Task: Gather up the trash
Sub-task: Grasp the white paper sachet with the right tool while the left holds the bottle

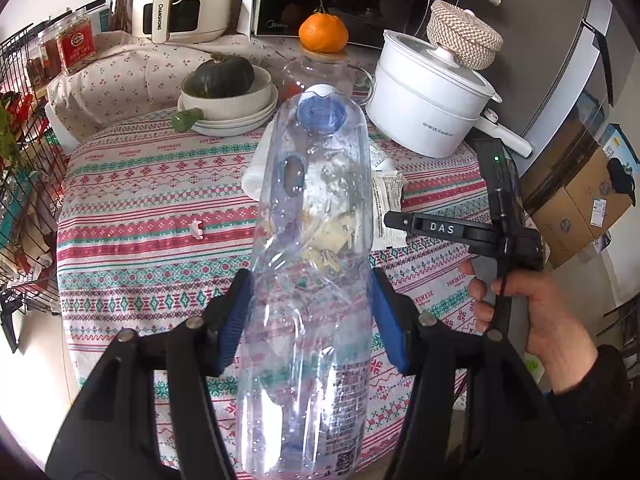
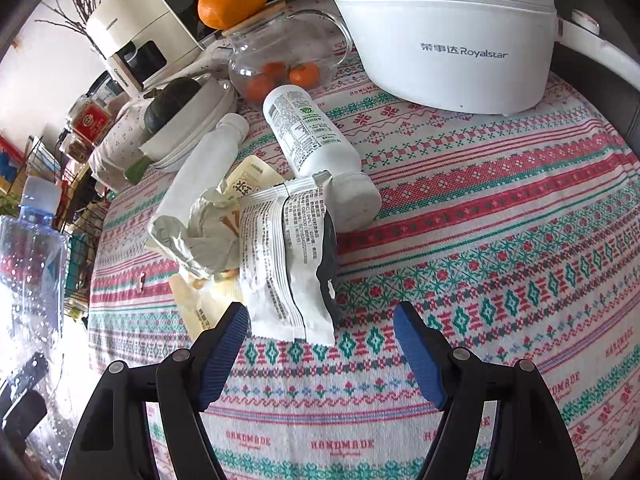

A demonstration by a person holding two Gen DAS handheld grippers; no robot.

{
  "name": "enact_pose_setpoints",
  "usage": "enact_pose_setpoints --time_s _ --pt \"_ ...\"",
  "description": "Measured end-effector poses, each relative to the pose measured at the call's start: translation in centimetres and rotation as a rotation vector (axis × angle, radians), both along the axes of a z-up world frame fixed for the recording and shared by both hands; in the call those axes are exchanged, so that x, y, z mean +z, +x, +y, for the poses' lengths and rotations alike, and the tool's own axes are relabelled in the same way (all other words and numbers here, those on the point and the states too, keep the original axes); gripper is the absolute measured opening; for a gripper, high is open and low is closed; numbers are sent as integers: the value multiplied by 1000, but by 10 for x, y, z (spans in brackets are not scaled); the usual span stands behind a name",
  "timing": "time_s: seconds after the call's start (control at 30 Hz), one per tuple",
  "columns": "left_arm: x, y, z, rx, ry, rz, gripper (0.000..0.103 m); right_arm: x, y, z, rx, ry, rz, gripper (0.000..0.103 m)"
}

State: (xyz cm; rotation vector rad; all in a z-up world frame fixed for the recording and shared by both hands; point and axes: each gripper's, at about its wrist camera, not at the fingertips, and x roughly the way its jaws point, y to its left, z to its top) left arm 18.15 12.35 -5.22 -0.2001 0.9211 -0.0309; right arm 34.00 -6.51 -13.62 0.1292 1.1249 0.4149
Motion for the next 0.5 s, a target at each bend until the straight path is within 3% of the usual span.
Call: enact_pose_setpoints --time_s 0.23,0.3,0.33,0.43,0.5 --pt "-2 2 -8 -6 18 2 60 -14 7 7 25 43 -7 65" --pt "-3 2 -10 -6 26 3 60 -15 7 12 53 52 9 37" --pt "-3 2 -11 -7 28 3 60 -17 5 14 71 45 18 28" --pt "-3 2 -15 -13 37 -1 60 -12 -7 17 110 13 -4 10" --pt "-1 0 -20 -20 45 -10 60 -4 -17 13 113 11 -25 5"
